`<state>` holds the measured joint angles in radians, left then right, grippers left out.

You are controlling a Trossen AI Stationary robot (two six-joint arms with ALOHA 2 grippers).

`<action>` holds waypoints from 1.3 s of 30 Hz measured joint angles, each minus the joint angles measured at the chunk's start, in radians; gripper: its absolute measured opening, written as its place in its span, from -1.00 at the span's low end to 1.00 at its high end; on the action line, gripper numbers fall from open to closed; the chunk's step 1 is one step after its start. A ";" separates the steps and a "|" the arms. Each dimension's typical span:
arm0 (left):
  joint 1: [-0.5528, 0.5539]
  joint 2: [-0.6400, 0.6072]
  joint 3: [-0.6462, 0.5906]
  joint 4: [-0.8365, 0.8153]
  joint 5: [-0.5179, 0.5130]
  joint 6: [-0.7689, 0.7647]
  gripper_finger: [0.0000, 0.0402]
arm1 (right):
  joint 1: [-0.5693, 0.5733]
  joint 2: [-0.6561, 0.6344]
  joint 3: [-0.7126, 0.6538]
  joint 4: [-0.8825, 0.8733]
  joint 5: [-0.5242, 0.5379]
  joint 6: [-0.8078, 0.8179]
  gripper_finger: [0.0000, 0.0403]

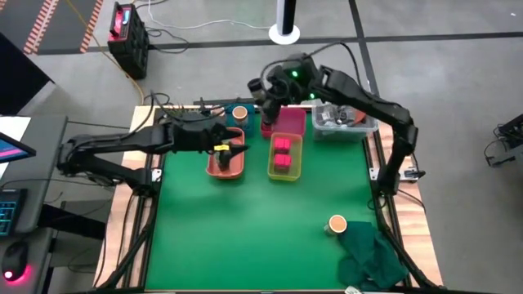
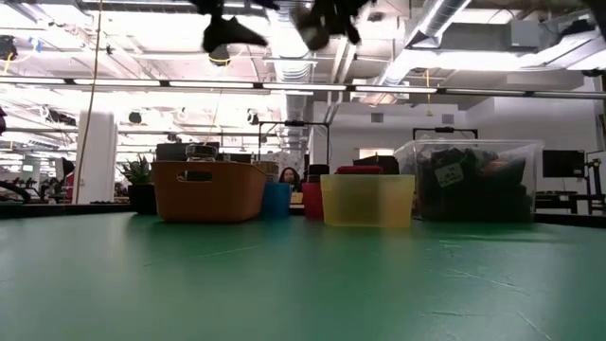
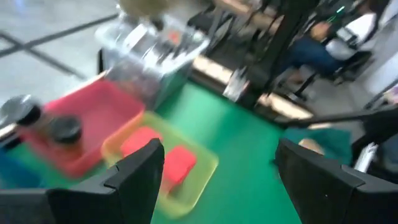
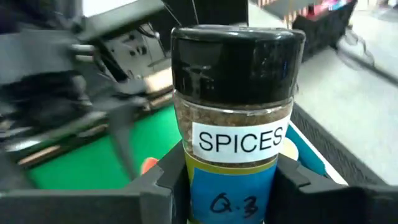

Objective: Sort spices by type
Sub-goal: Put the black seasoning bottle into the red bin upright

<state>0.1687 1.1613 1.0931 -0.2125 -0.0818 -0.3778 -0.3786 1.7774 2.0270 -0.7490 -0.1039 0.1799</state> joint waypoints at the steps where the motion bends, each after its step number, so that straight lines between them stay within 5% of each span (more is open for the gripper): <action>1: 0.005 0.005 0.000 0.030 0.012 0.003 0.47 | 0.027 -0.012 0.000 0.005 0.026 0.003 -0.19; 10: 0.050 -0.009 0.000 0.245 0.123 0.019 0.47 | 0.220 -0.124 -0.001 0.047 0.297 0.049 -0.19; 19: 0.050 -0.008 0.000 0.480 0.170 0.100 0.47 | 0.311 -0.125 0.000 0.374 0.275 0.048 -0.19; 30: 0.049 -0.007 0.000 0.554 0.175 0.105 0.47 | 0.332 -0.061 -0.001 0.452 0.232 0.040 -0.19; 39: 0.048 -0.008 0.000 0.582 0.282 0.109 0.47 | 0.323 -0.018 -0.003 0.523 0.230 0.021 -0.19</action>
<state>0.2167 1.1534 1.0931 0.3691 0.1997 -0.2691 -0.0557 1.7597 2.0239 -0.2261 0.1265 0.2012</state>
